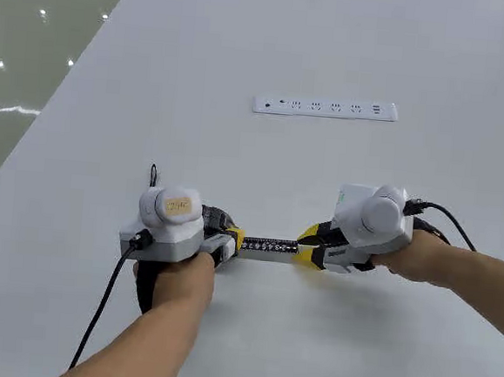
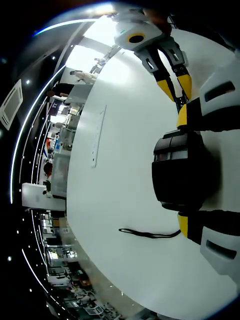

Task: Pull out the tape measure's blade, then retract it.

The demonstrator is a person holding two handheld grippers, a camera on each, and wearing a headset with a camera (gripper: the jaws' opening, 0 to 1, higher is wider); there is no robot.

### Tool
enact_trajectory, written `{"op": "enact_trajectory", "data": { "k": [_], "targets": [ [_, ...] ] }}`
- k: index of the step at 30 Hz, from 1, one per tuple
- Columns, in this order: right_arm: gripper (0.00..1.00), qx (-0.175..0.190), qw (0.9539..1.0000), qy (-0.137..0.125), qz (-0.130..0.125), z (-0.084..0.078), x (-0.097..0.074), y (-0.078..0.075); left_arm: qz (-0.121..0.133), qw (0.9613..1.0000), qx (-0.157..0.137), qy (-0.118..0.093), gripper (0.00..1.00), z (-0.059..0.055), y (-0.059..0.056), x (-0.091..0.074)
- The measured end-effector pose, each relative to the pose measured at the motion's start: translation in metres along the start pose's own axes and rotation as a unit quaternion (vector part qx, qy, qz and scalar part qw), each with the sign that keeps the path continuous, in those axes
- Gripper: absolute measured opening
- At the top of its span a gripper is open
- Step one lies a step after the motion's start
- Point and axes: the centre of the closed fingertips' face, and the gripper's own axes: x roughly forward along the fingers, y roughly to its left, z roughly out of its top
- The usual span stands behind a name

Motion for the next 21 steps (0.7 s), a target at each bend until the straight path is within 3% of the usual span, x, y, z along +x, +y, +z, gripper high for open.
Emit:
{"op": "enact_trajectory", "data": {
  "k": [21],
  "targets": [
    [0.12, 0.002, 1.0000, -0.007, 0.002, 0.022, 0.024, 0.008, -0.003, 1.0000, 0.001, 0.001, 0.60, 0.001, 0.001, -0.001]
  ]
}}
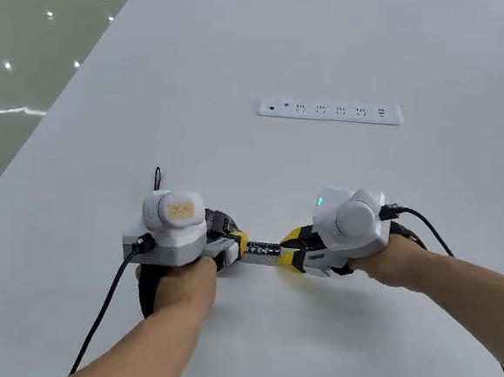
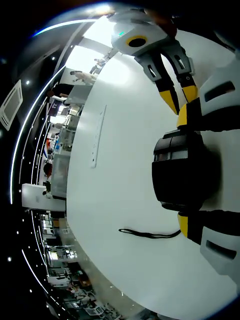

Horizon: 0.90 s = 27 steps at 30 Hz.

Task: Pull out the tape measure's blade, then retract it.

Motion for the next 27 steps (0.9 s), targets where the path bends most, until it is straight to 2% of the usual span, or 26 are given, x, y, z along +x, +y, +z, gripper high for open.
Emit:
{"op": "enact_trajectory", "data": {
  "k": [22, 27],
  "targets": [
    [0.12, 0.005, 1.0000, -0.003, -0.006, 0.019, 0.021, 0.003, -0.005, 1.0000, -0.006, 0.000, 0.61, 0.001, 0.001, -0.001],
    [0.12, 0.014, 0.9998, -0.014, -0.003, 0.025, 0.024, 0.005, -0.006, 0.9999, -0.008, 0.000, 0.61, 0.001, 0.001, -0.001]
  ]
}}
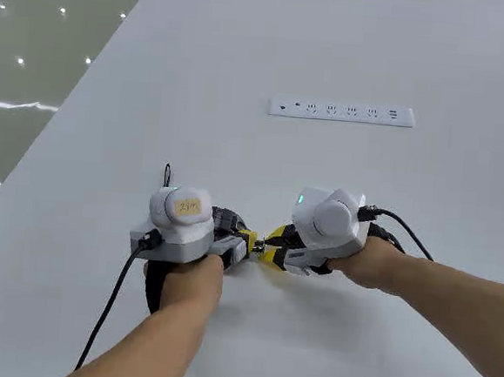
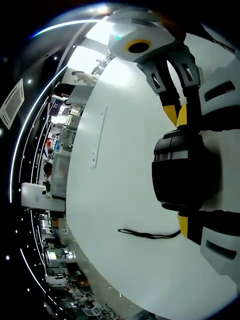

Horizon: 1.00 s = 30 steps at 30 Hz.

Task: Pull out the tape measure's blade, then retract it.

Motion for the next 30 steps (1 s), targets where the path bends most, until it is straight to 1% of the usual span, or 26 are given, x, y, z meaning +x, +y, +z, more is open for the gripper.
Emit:
{"op": "enact_trajectory", "data": {
  "k": [1, 2, 3, 4, 5, 6, 8, 9, 11, 13, 15, 16, 17, 18, 22, 26, 28, 30],
  "targets": [
    [0.00, -0.023, 0.9997, 0.010, 0.003, -0.001, 0.000, 0.001, 0.000, 1.0000, 0.001, 0.001, 0.60, 0.000, 0.000, 0.000],
    [0.00, -0.087, 0.9943, 0.059, -0.013, -0.021, -0.006, -0.002, -0.005, 0.9998, -0.007, -0.016, 0.61, 0.006, 0.002, 0.001],
    [0.00, -0.085, 0.9962, 0.015, 0.011, -0.009, -0.006, 0.007, 0.002, 0.9999, 0.012, 0.001, 0.61, 0.001, 0.002, -0.002],
    [0.00, -0.009, 0.9994, 0.034, 0.006, -0.015, -0.006, 0.004, -0.001, 0.9999, 0.013, 0.001, 0.61, 0.001, 0.001, -0.004],
    [0.00, -0.027, 0.9992, 0.031, 0.000, -0.013, -0.007, 0.000, -0.002, 1.0000, 0.004, -0.001, 0.61, 0.000, 0.001, -0.003],
    [0.00, -0.031, 0.9991, 0.030, -0.003, -0.013, -0.007, -0.002, -0.001, 1.0000, 0.006, -0.003, 0.61, 0.001, 0.000, -0.003],
    [0.00, -0.028, 0.9991, 0.032, -0.002, -0.015, -0.008, -0.002, -0.001, 1.0000, 0.004, -0.002, 0.62, 0.001, 0.000, -0.002],
    [0.00, -0.032, 0.9988, 0.036, -0.003, -0.017, -0.009, -0.003, -0.001, 1.0000, 0.004, -0.002, 0.62, 0.000, 0.000, -0.002],
    [0.00, -0.033, 0.9988, 0.036, -0.003, -0.019, -0.011, -0.002, 0.000, 1.0000, 0.004, -0.006, 0.63, 0.000, 0.001, -0.002],
    [0.00, -0.034, 0.9989, 0.032, -0.004, -0.019, -0.013, 0.000, -0.005, 1.0000, -0.001, -0.007, 0.64, -0.001, 0.001, -0.001],
    [0.00, -0.023, 0.9993, 0.028, -0.007, -0.020, -0.014, 0.000, -0.014, 0.9998, -0.013, -0.001, 0.64, -0.002, 0.001, 0.000],
    [0.00, -0.019, 0.9994, 0.028, -0.007, -0.020, -0.013, 0.000, -0.016, 0.9998, -0.014, 0.002, 0.64, -0.003, 0.001, 0.000],
    [0.00, -0.018, 0.9995, 0.026, -0.008, -0.020, -0.012, 0.000, -0.020, 0.9997, -0.011, 0.009, 0.65, -0.006, 0.000, 0.001],
    [0.00, -0.020, 0.9994, 0.026, -0.009, -0.020, -0.013, 0.001, -0.021, 0.9997, -0.008, 0.012, 0.65, -0.007, -0.001, 0.001],
    [0.00, -0.025, 0.9993, 0.023, -0.016, -0.020, -0.016, 0.001, -0.027, 0.9996, -0.009, 0.004, 0.67, -0.005, -0.004, -0.002],
    [0.00, -0.026, 0.9990, 0.023, -0.026, -0.019, -0.021, 0.000, -0.034, 0.9994, 0.003, 0.005, 0.70, -0.006, -0.007, -0.003],
    [0.00, -0.027, 0.9989, 0.019, -0.034, -0.018, -0.026, -0.001, -0.038, 0.9992, 0.012, 0.004, 0.70, -0.006, -0.007, -0.005],
    [0.00, -0.018, 0.9988, 0.014, -0.042, -0.018, -0.030, -0.004, -0.043, 0.9989, 0.019, 0.003, 0.70, -0.005, -0.008, -0.007]
  ]
}}
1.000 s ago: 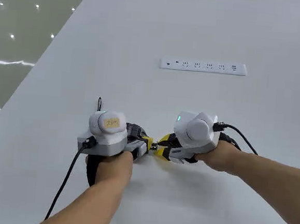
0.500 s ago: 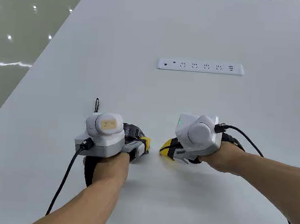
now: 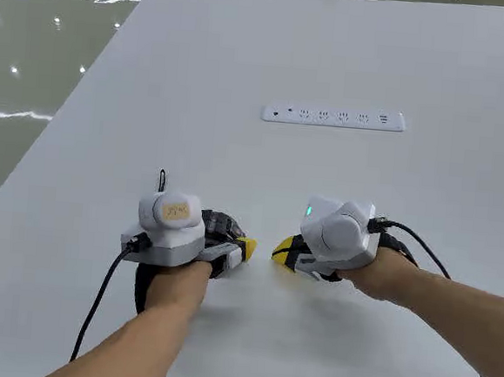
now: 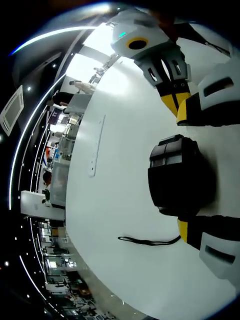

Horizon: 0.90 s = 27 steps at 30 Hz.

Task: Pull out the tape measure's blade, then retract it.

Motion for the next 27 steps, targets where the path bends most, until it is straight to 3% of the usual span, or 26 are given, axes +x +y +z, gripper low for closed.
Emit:
{"op": "enact_trajectory", "data": {
  "k": [5, 8, 18, 22, 25, 27],
  "targets": [
    [0.00, 0.026, 0.9995, 0.002, -0.018, -0.004, -0.011, -0.003, -0.016, 0.9996, 0.023, -0.004, 0.74, 0.001, -0.004, -0.004],
    [0.11, 0.040, 0.9989, -0.002, -0.023, -0.006, -0.017, -0.001, -0.023, 0.9988, 0.044, -0.005, 0.76, 0.000, -0.005, -0.008],
    [0.30, 0.048, 0.9979, -0.012, -0.041, -0.011, -0.042, 0.006, -0.067, 0.9932, 0.094, -0.012, 0.83, -0.003, -0.011, -0.024],
    [0.39, 0.064, 0.9965, -0.016, -0.052, -0.017, -0.052, 0.007, -0.091, 0.9892, 0.115, -0.013, 0.85, -0.005, -0.015, -0.030],
    [0.47, 0.067, 0.9957, -0.017, -0.062, -0.020, -0.058, 0.007, -0.103, 0.9848, 0.139, -0.016, 0.87, -0.006, -0.016, -0.033],
    [0.52, 0.089, 0.9935, -0.023, -0.067, -0.022, -0.064, 0.009, -0.115, 0.9809, 0.156, -0.019, 0.89, -0.007, -0.018, -0.037]
  ]
}}
